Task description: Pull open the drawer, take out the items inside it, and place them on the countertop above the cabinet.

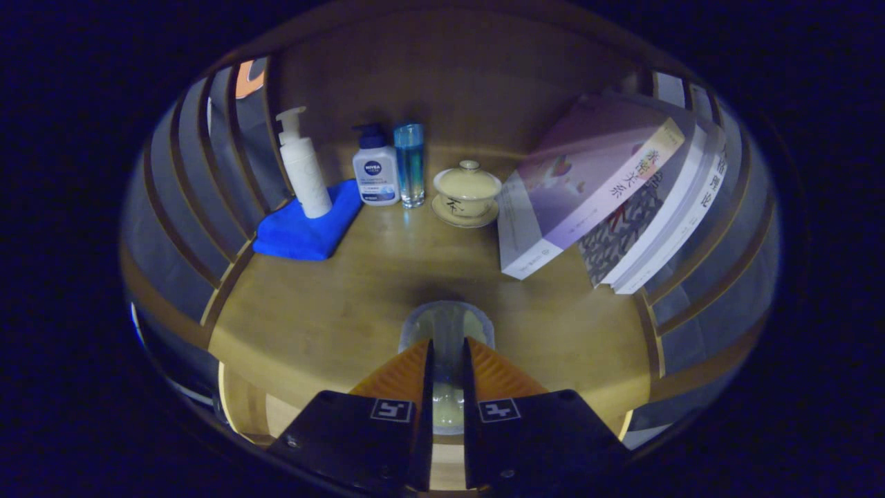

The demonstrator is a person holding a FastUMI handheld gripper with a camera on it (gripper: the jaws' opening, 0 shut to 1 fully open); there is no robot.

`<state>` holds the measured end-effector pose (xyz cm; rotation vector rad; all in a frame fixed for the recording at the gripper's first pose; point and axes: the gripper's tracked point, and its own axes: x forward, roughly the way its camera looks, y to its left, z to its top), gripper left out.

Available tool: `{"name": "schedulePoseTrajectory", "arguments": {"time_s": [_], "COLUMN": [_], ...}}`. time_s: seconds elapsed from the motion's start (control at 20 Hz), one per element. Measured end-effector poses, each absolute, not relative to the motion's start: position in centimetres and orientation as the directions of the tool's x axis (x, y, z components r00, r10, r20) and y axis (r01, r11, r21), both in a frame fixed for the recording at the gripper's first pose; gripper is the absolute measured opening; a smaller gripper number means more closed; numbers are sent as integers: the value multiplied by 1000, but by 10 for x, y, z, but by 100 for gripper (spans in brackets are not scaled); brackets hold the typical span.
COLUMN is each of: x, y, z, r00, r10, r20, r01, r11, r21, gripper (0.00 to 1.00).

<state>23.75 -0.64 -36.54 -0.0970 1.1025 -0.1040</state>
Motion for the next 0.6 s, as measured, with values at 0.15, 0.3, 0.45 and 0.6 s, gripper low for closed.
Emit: {"name": "schedulePoseTrajectory", "arguments": {"time_s": [0.15, 0.3, 0.45, 0.6], "x": [238, 232, 216, 189], "y": [-9, -3, 6, 23], "z": [-362, -350, -330, -311], "r00": [466, 511, 565, 626], "r10": [-137, -113, -81, -31], "r20": [-874, -852, -821, -779], "r01": [53, 55, 21, -31], "r11": [990, 994, 996, 997], "r21": [-127, -98, -85, -64], "gripper": [43, 57, 66, 79]}}
